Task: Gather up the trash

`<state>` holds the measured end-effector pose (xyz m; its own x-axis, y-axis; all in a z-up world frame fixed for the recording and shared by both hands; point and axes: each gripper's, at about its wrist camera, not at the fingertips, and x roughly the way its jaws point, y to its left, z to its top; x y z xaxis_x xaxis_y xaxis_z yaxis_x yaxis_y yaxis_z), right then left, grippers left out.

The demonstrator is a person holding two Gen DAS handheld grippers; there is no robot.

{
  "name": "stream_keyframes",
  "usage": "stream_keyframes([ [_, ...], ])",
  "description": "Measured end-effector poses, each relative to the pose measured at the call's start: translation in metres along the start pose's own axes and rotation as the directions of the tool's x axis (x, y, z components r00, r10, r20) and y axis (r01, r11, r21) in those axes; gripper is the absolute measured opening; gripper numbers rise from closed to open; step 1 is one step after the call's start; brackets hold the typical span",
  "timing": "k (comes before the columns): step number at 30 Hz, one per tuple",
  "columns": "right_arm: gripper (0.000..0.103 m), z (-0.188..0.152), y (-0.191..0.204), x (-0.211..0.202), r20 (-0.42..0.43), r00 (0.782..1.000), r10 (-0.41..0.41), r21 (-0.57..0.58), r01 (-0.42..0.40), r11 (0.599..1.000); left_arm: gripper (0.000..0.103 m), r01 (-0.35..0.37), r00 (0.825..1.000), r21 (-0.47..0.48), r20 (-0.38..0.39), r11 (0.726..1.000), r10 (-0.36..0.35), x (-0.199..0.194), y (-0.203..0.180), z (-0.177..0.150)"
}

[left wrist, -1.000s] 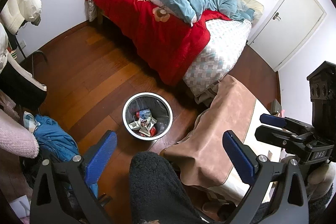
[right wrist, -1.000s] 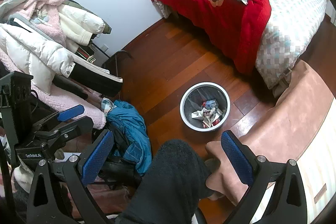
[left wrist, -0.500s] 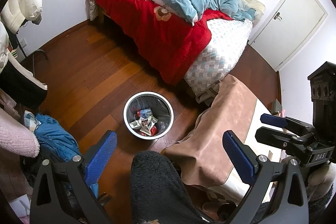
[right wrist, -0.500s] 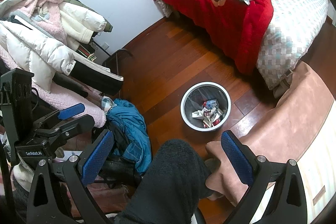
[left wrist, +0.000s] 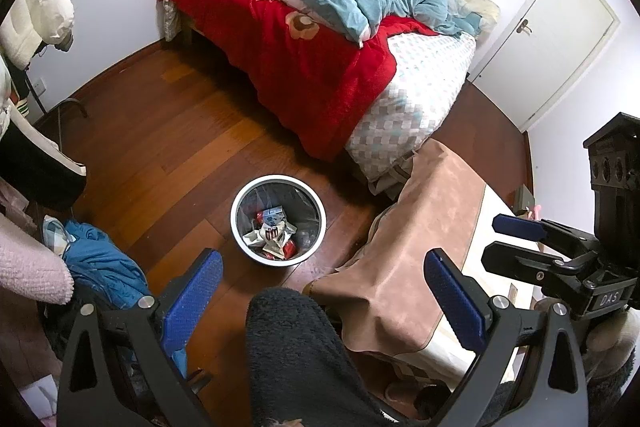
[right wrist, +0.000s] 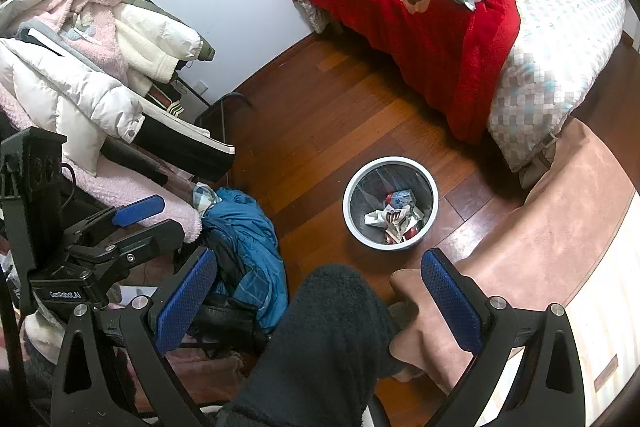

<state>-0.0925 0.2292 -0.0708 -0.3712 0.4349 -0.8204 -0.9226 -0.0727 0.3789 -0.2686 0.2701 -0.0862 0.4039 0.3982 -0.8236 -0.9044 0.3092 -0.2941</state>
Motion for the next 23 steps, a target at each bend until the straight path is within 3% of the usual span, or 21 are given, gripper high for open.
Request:
stream_keyframes([
  [23, 0.103, -0.0043, 0.0, -0.0025, -0.009, 1.0, 0.004, -0.01, -0.004, 1.0, 0.103, 0.008, 1.0, 0.001, 0.015, 1.0, -0.008, -0.0036, -0.0004, -0.0008],
])
